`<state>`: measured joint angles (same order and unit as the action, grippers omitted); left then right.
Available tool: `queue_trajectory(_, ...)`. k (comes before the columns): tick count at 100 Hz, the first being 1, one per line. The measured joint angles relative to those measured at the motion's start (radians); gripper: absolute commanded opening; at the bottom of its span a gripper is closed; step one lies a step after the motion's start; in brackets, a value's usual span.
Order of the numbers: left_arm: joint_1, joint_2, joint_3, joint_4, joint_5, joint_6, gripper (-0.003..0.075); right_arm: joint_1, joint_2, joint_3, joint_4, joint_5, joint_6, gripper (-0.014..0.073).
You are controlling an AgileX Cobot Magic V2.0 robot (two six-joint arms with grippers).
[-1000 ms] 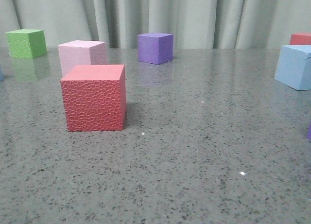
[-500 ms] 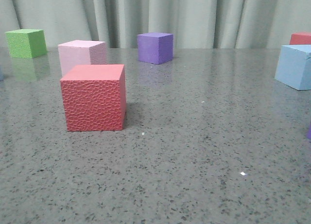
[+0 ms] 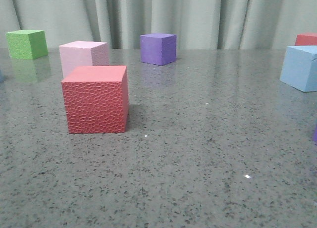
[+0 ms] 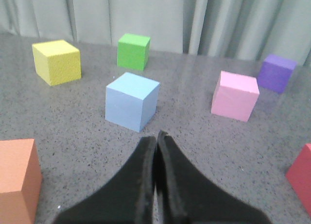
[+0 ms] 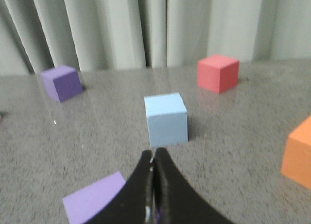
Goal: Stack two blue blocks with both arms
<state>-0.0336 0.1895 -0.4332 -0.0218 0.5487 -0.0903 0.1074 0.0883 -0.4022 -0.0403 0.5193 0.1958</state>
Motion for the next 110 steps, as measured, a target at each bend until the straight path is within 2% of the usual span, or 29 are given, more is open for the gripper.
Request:
queue_trajectory(26,0.000,0.301,-0.344,0.000,0.386,0.000,-0.0019,0.000,0.238,-0.308,0.000,0.388,0.000,-0.0067)
queue_trajectory(36,0.000,0.396,-0.426,0.000,0.486,0.000,-0.0019,0.000,0.312,-0.388,0.004,0.518,0.000,-0.0067)
queue_trajectory(47,0.000,0.454,-0.462,0.000,0.535,0.000,-0.0019,0.000,0.359,-0.419,0.008,0.554,0.000,-0.0067)
queue_trajectory(69,0.000,0.481,-0.463,0.000,0.546,0.000,-0.0018,0.000,0.374,-0.421,0.009,0.559,0.000,-0.0066)
queue_trajectory(78,0.000,0.481,-0.463,-0.002,0.546,0.019,-0.0005,0.000,0.374,-0.422,0.009,0.560,0.000,-0.0024)
queue_trajectory(83,0.000,0.481,-0.463,-0.009,0.546,0.033,0.0042,0.000,0.374,-0.422,0.011,0.560,0.000,0.0040)
queue_trajectory(85,0.000,0.481,-0.463,-0.012,0.546,0.038,0.0060,0.000,0.374,-0.422,0.011,0.562,0.000,0.0090)
queue_trajectory(88,0.000,0.481,-0.463,-0.019,0.546,0.048,0.0113,0.000,0.374,-0.422,0.011,0.561,0.000,0.0134)
queue_trajectory(92,0.000,0.481,-0.463,-0.029,0.546,0.061,0.0180,0.000,0.374,-0.422,0.011,0.561,0.000,0.0232)
queue_trajectory(106,0.000,0.481,-0.463,-0.056,0.544,0.090,0.0542,0.000,0.374,-0.422,0.011,0.561,0.000,0.0595)
queue_trajectory(110,0.000,0.481,-0.463,-0.057,0.543,0.090,0.0649,0.000,0.374,-0.422,0.011,0.561,0.000,0.0654)
